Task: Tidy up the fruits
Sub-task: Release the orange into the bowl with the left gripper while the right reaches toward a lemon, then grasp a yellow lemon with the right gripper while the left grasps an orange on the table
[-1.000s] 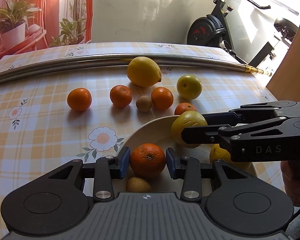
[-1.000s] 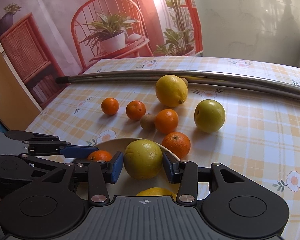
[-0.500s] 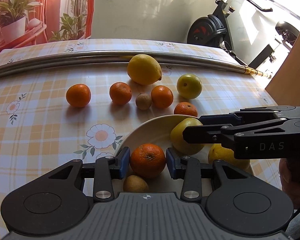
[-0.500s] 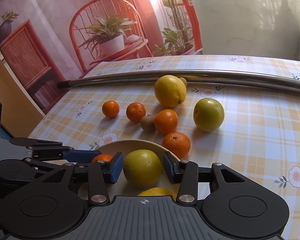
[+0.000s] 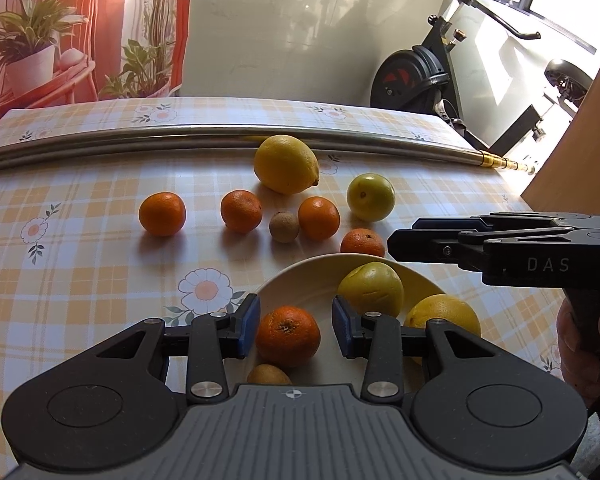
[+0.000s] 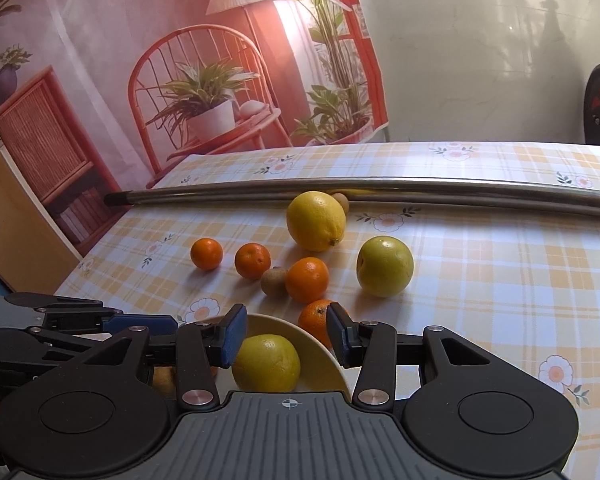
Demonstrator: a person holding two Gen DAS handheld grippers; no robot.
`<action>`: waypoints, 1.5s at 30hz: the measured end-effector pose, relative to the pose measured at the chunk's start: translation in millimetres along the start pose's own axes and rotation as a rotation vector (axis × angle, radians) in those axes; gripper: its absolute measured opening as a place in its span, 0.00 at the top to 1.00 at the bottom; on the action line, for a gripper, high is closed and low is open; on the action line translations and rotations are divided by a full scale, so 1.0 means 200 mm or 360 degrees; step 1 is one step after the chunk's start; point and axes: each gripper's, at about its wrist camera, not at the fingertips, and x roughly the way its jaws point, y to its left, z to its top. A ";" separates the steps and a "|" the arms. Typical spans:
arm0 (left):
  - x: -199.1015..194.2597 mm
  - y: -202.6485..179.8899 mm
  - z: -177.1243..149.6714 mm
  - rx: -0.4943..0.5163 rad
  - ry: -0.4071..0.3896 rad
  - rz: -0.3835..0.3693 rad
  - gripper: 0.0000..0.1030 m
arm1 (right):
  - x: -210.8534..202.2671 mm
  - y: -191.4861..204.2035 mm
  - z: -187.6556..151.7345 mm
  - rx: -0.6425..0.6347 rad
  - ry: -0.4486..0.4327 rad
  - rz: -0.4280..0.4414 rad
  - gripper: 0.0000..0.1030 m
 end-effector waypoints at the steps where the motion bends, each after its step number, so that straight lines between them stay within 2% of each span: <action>1: -0.01 0.00 0.00 -0.0004 -0.0012 -0.0001 0.60 | -0.01 -0.01 0.00 0.0003 -0.0007 -0.0006 0.60; 8: -0.05 0.05 0.02 -0.0081 -0.0058 -0.0001 0.60 | -0.02 -0.04 0.01 0.0030 -0.0028 -0.0034 0.60; 21: -0.10 0.18 0.07 -0.0209 -0.0122 0.0074 0.60 | -0.02 -0.08 0.00 0.0060 -0.0036 -0.0053 0.60; 31: -0.23 0.27 0.23 -0.0148 -0.0259 0.0211 0.60 | -0.08 -0.15 0.09 0.0079 -0.0142 -0.0098 0.60; 37: -0.29 0.30 0.32 -0.0166 -0.0345 0.0239 0.60 | -0.09 -0.19 0.14 0.0067 -0.0183 -0.0129 0.60; 45: -0.21 0.32 0.32 -0.0209 -0.0295 0.0234 0.60 | 0.01 -0.16 0.17 -0.0005 -0.0093 -0.0098 0.60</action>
